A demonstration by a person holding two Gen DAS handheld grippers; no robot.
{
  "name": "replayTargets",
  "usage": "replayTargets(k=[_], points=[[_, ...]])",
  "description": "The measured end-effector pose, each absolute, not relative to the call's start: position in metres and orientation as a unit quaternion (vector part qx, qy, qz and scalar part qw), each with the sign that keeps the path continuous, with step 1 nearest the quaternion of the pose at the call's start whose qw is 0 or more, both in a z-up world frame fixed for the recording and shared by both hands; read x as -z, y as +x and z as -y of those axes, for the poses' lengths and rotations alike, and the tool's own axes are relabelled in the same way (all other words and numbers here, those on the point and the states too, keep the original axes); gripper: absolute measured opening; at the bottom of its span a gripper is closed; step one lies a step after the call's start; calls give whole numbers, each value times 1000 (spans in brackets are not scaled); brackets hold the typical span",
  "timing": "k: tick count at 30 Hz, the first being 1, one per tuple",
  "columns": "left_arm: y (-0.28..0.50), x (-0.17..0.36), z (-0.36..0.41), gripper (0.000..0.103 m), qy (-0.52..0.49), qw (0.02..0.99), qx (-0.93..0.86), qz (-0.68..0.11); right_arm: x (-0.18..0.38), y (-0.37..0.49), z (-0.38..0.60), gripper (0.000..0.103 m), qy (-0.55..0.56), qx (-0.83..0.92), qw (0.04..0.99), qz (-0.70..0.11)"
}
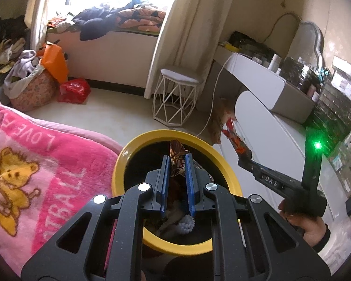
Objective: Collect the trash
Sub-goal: 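Carry the chocolate wrapper and red candy stick over the bin opening with both tools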
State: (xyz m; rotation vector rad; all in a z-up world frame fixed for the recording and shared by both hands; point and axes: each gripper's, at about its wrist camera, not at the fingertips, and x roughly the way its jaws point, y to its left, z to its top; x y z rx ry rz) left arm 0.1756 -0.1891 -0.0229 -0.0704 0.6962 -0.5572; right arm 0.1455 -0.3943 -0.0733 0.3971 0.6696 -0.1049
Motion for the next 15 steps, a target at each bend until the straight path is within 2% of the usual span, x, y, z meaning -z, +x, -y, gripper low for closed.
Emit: replayTargets(k=[15], points=[[175,41,209,10,-10,891,282,-354,79,156,394,20,200,49,921,-332]])
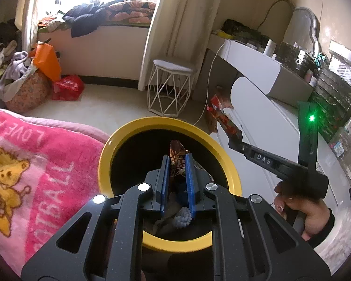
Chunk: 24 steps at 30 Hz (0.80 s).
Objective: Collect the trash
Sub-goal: 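Carry the chocolate wrapper and red candy stick over the bin opening with both tools, then open the right tool to drop the red candy stick while the left tool releases the chocolate wrapper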
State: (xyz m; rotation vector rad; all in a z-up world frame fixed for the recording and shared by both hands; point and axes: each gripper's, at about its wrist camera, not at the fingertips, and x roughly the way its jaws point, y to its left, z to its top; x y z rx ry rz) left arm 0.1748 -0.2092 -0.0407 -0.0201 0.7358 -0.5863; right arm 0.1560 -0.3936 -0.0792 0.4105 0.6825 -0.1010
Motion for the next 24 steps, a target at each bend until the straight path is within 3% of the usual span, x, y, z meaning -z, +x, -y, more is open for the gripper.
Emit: replayTargets(k=[24], points=[[197,77,217,10,-7,882,258,-394,100,177,384,20,200,45,907,-367]])
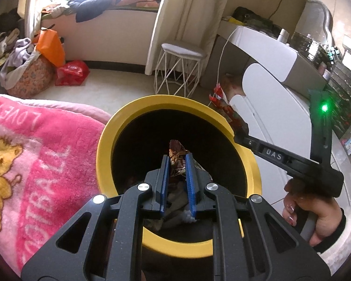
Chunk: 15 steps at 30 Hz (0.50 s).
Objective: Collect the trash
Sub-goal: 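Open the right tool to drop the red candy stick while the left tool releases the chocolate wrapper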
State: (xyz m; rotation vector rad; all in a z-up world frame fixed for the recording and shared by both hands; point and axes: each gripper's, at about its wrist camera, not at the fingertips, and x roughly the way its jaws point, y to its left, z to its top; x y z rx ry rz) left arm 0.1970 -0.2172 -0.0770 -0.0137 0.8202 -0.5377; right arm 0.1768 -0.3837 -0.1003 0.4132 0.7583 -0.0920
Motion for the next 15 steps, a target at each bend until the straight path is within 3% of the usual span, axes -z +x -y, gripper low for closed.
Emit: replayTargets(k=[15], points=[[209,75,214,10,-15,885,247,-394,98,176,379,22,197,32,904,-377]])
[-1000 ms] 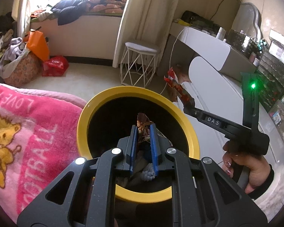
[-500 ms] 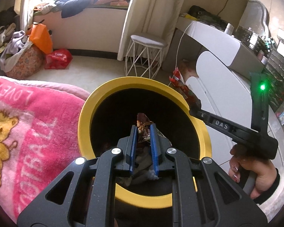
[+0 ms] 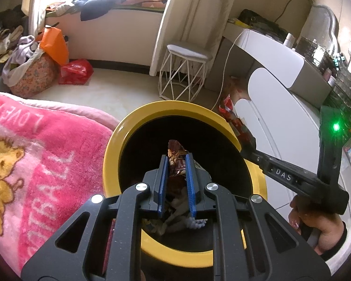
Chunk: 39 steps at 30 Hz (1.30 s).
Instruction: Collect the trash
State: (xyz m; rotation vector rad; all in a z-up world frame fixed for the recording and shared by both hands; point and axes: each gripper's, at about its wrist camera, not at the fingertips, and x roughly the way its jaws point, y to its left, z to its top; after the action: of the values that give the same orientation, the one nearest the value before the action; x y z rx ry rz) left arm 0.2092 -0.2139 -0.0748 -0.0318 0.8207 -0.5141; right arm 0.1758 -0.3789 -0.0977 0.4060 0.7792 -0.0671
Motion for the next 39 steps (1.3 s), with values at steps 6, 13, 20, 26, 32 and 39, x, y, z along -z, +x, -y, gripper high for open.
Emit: replayTargets(k=[6,13,20,26,32,39], points=[[210,71,213,12,-17,887,244,-392,96,174,381,23,196,24,904,-379],[208,63,207,30,-23,891,237,-386,94,173,384,25,195,19,904,-381],[206,57,196,49,-32,896,226,-380,92,166,381,35,192,15,905,-379],[200,49,185,63,-38,903,214,-371,87,160,377,44,188,7,909,-372],[194,42,176,78,-40,909,202,-362,82,154,374,54,186,6,913,-364],[185,37,163,92,-42,915,183,-356,75,146,368,77,181,10,918,-354]])
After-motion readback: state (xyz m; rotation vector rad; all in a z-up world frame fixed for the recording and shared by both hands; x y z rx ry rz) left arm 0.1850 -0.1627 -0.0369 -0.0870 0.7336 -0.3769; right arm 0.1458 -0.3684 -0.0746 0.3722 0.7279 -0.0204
